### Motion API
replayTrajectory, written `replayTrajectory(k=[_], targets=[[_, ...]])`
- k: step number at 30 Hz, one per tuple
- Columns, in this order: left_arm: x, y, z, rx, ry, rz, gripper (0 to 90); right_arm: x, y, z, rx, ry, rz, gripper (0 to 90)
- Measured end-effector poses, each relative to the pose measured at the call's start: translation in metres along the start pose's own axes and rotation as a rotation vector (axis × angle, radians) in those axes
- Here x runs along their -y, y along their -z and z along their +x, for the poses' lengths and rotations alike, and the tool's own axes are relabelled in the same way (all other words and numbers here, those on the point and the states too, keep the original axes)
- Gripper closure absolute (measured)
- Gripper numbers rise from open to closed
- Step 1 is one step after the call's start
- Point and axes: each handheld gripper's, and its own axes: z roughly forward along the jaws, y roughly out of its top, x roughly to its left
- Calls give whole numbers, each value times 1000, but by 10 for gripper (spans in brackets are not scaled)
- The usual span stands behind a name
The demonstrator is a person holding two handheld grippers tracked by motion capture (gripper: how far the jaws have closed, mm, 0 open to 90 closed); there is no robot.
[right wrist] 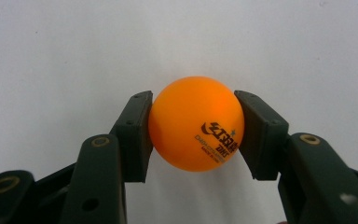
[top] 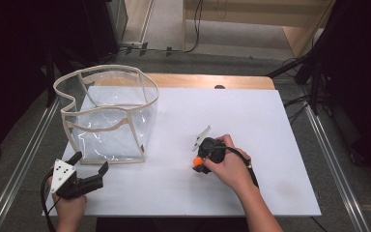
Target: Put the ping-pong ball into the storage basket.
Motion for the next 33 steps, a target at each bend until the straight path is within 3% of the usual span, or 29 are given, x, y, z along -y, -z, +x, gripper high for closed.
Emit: replayTrajectory(k=[21, 33], targets=[[0, 0, 0, 1, -1, -2, 37, -14, 11, -4, -33, -3, -12, 479], [0, 0, 0, 5, 0, -4, 36, -30, 16, -5, -45, 23, -15, 479]])
